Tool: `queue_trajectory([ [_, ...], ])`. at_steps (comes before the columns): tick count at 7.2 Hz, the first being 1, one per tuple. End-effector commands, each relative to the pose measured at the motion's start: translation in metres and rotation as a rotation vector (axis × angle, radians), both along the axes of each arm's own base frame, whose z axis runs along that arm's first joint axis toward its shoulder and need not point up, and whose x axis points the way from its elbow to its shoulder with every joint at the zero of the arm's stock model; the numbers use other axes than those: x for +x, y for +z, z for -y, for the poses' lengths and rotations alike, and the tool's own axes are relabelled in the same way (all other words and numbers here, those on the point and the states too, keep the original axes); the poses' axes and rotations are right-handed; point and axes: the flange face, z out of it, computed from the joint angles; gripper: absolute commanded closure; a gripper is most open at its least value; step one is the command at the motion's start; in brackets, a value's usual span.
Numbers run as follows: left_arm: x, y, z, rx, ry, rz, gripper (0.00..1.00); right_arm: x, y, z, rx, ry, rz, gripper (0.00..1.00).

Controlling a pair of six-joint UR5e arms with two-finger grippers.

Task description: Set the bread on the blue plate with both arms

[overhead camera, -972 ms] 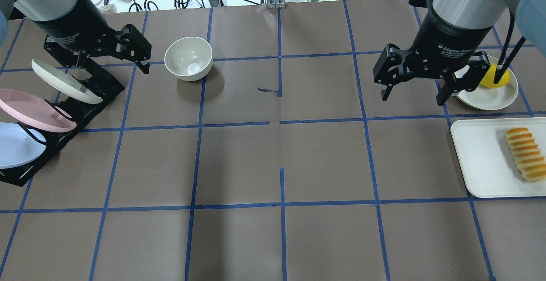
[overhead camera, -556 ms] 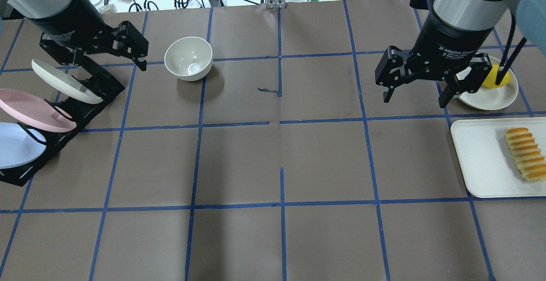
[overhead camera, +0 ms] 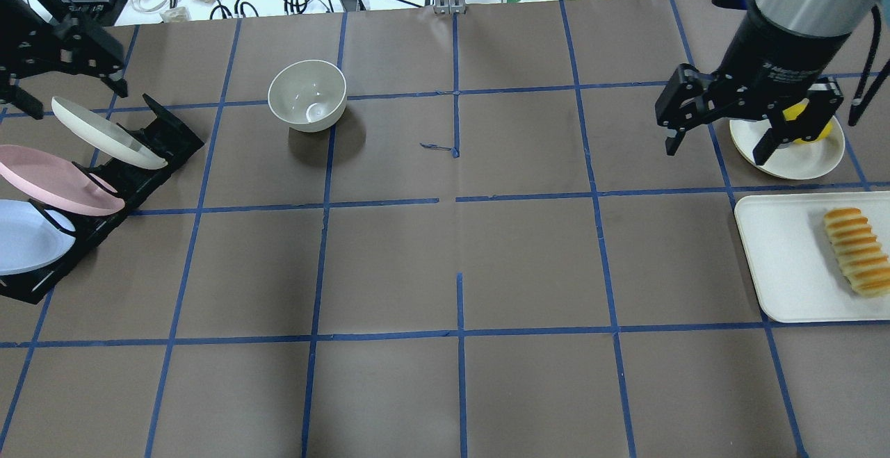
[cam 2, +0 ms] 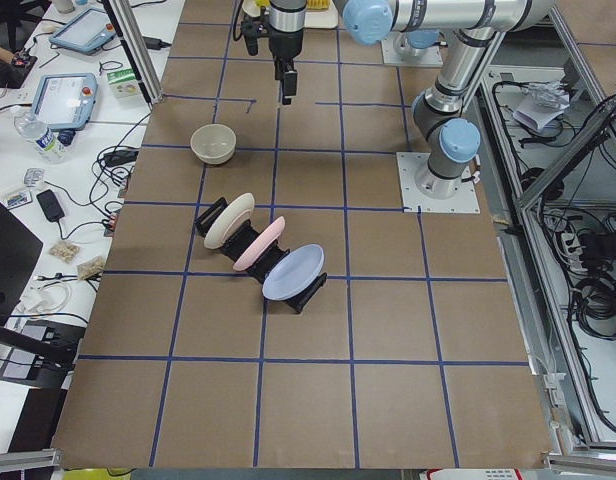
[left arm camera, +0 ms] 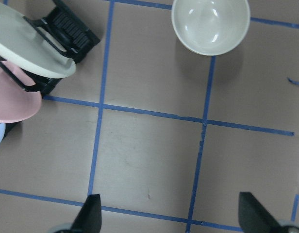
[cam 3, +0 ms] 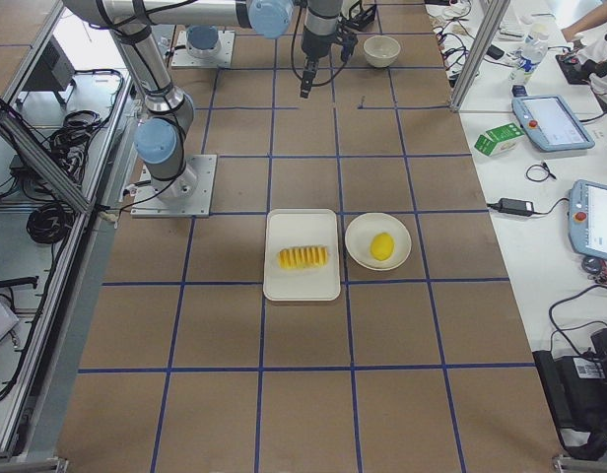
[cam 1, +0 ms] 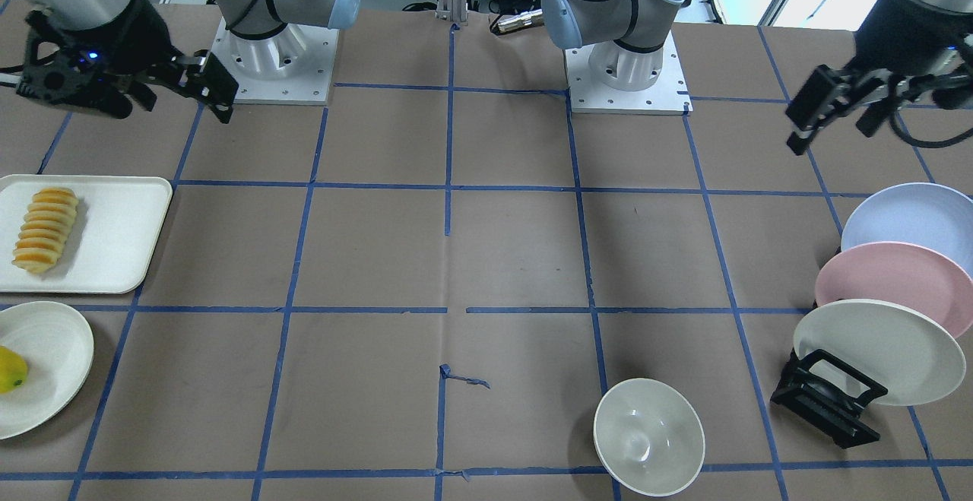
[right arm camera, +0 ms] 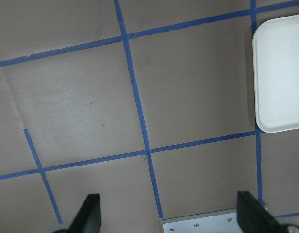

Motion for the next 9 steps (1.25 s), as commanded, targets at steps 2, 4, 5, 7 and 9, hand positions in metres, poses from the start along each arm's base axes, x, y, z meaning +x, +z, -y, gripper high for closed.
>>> queue_trajectory([
  [2, 0.202, -0.018, -0.044, 0.009, 0.307, 0.001, 0.0, -0.147, -0.049, 0.021, -0.002, 0.026, -0.04, 0.0],
  [4, 0.276, -0.071, -0.046, 0.045, 0.329, -0.007, 0.0, -0.221, -0.096, 0.048, -0.01, 0.096, -0.086, 0.0],
  [5, 0.324, -0.1, -0.055, 0.071, 0.379, 0.029, 0.0, -0.264, -0.121, 0.048, 0.003, 0.106, -0.06, 0.0],
  [7, 0.361, -0.165, -0.049, 0.122, 0.394, 0.032, 0.0, -0.3, -0.159, 0.054, 0.014, 0.113, -0.033, 0.0],
  [9, 0.366, -0.19, -0.048, 0.122, 0.428, 0.032, 0.05, -0.311, -0.199, 0.065, 0.045, 0.114, -0.015, 0.0],
])
